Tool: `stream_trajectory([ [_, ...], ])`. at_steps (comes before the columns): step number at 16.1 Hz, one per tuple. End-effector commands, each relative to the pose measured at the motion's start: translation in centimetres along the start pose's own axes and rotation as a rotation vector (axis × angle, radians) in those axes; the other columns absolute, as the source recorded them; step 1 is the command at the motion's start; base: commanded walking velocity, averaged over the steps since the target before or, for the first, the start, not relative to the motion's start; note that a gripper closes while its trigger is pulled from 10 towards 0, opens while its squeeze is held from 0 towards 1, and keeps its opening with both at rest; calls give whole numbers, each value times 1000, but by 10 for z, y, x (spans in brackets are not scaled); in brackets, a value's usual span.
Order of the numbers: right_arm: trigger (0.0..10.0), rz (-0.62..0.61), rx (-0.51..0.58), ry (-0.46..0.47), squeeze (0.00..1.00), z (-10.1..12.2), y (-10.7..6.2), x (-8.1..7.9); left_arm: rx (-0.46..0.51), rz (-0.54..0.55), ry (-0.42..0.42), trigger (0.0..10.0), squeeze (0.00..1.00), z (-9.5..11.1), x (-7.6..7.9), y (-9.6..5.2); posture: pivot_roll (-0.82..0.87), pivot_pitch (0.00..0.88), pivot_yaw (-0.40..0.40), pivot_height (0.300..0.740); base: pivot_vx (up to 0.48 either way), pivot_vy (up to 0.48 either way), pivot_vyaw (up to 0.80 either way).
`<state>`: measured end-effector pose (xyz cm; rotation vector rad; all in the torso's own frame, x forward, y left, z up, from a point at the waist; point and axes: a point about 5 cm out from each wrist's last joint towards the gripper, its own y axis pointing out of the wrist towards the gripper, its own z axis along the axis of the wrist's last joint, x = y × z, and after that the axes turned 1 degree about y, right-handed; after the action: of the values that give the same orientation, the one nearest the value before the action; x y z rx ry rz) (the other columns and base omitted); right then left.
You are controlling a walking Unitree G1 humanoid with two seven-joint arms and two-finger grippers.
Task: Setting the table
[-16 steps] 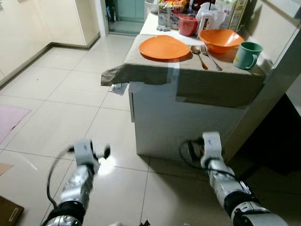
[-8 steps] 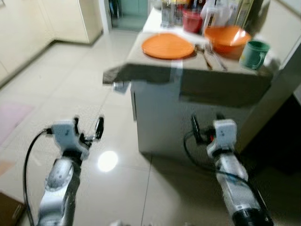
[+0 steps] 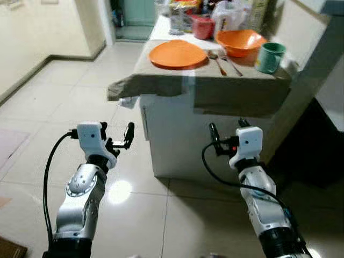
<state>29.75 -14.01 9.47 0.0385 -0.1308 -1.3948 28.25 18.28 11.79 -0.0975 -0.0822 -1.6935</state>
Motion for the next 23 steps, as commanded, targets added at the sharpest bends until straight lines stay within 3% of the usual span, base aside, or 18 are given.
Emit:
stream_trajectory([
  [1,10000,-2,0,-9,0,4,1,1,2,0,3,10000,0,5,0,2,-91,0,41,727,0,0,-712],
  [6,10000,45,-13,-23,0,1,6,-8,2,8,16,10000,0,5,-2,9,-88,0,30,727,0,0,-131],
  [9,10000,89,9,-31,0,3,9,-17,13,16,34,10000,0,11,2,17,-86,0,32,727,452,0,0],
  [13,10000,76,27,-35,0,7,17,-18,57,-36,49,10000,0,23,15,25,-80,0,35,727,480,0,0],
  [23,10000,150,37,-47,0,8,27,-31,70,4,49,10000,0,25,12,25,-44,0,21,727,473,0,-163],
])
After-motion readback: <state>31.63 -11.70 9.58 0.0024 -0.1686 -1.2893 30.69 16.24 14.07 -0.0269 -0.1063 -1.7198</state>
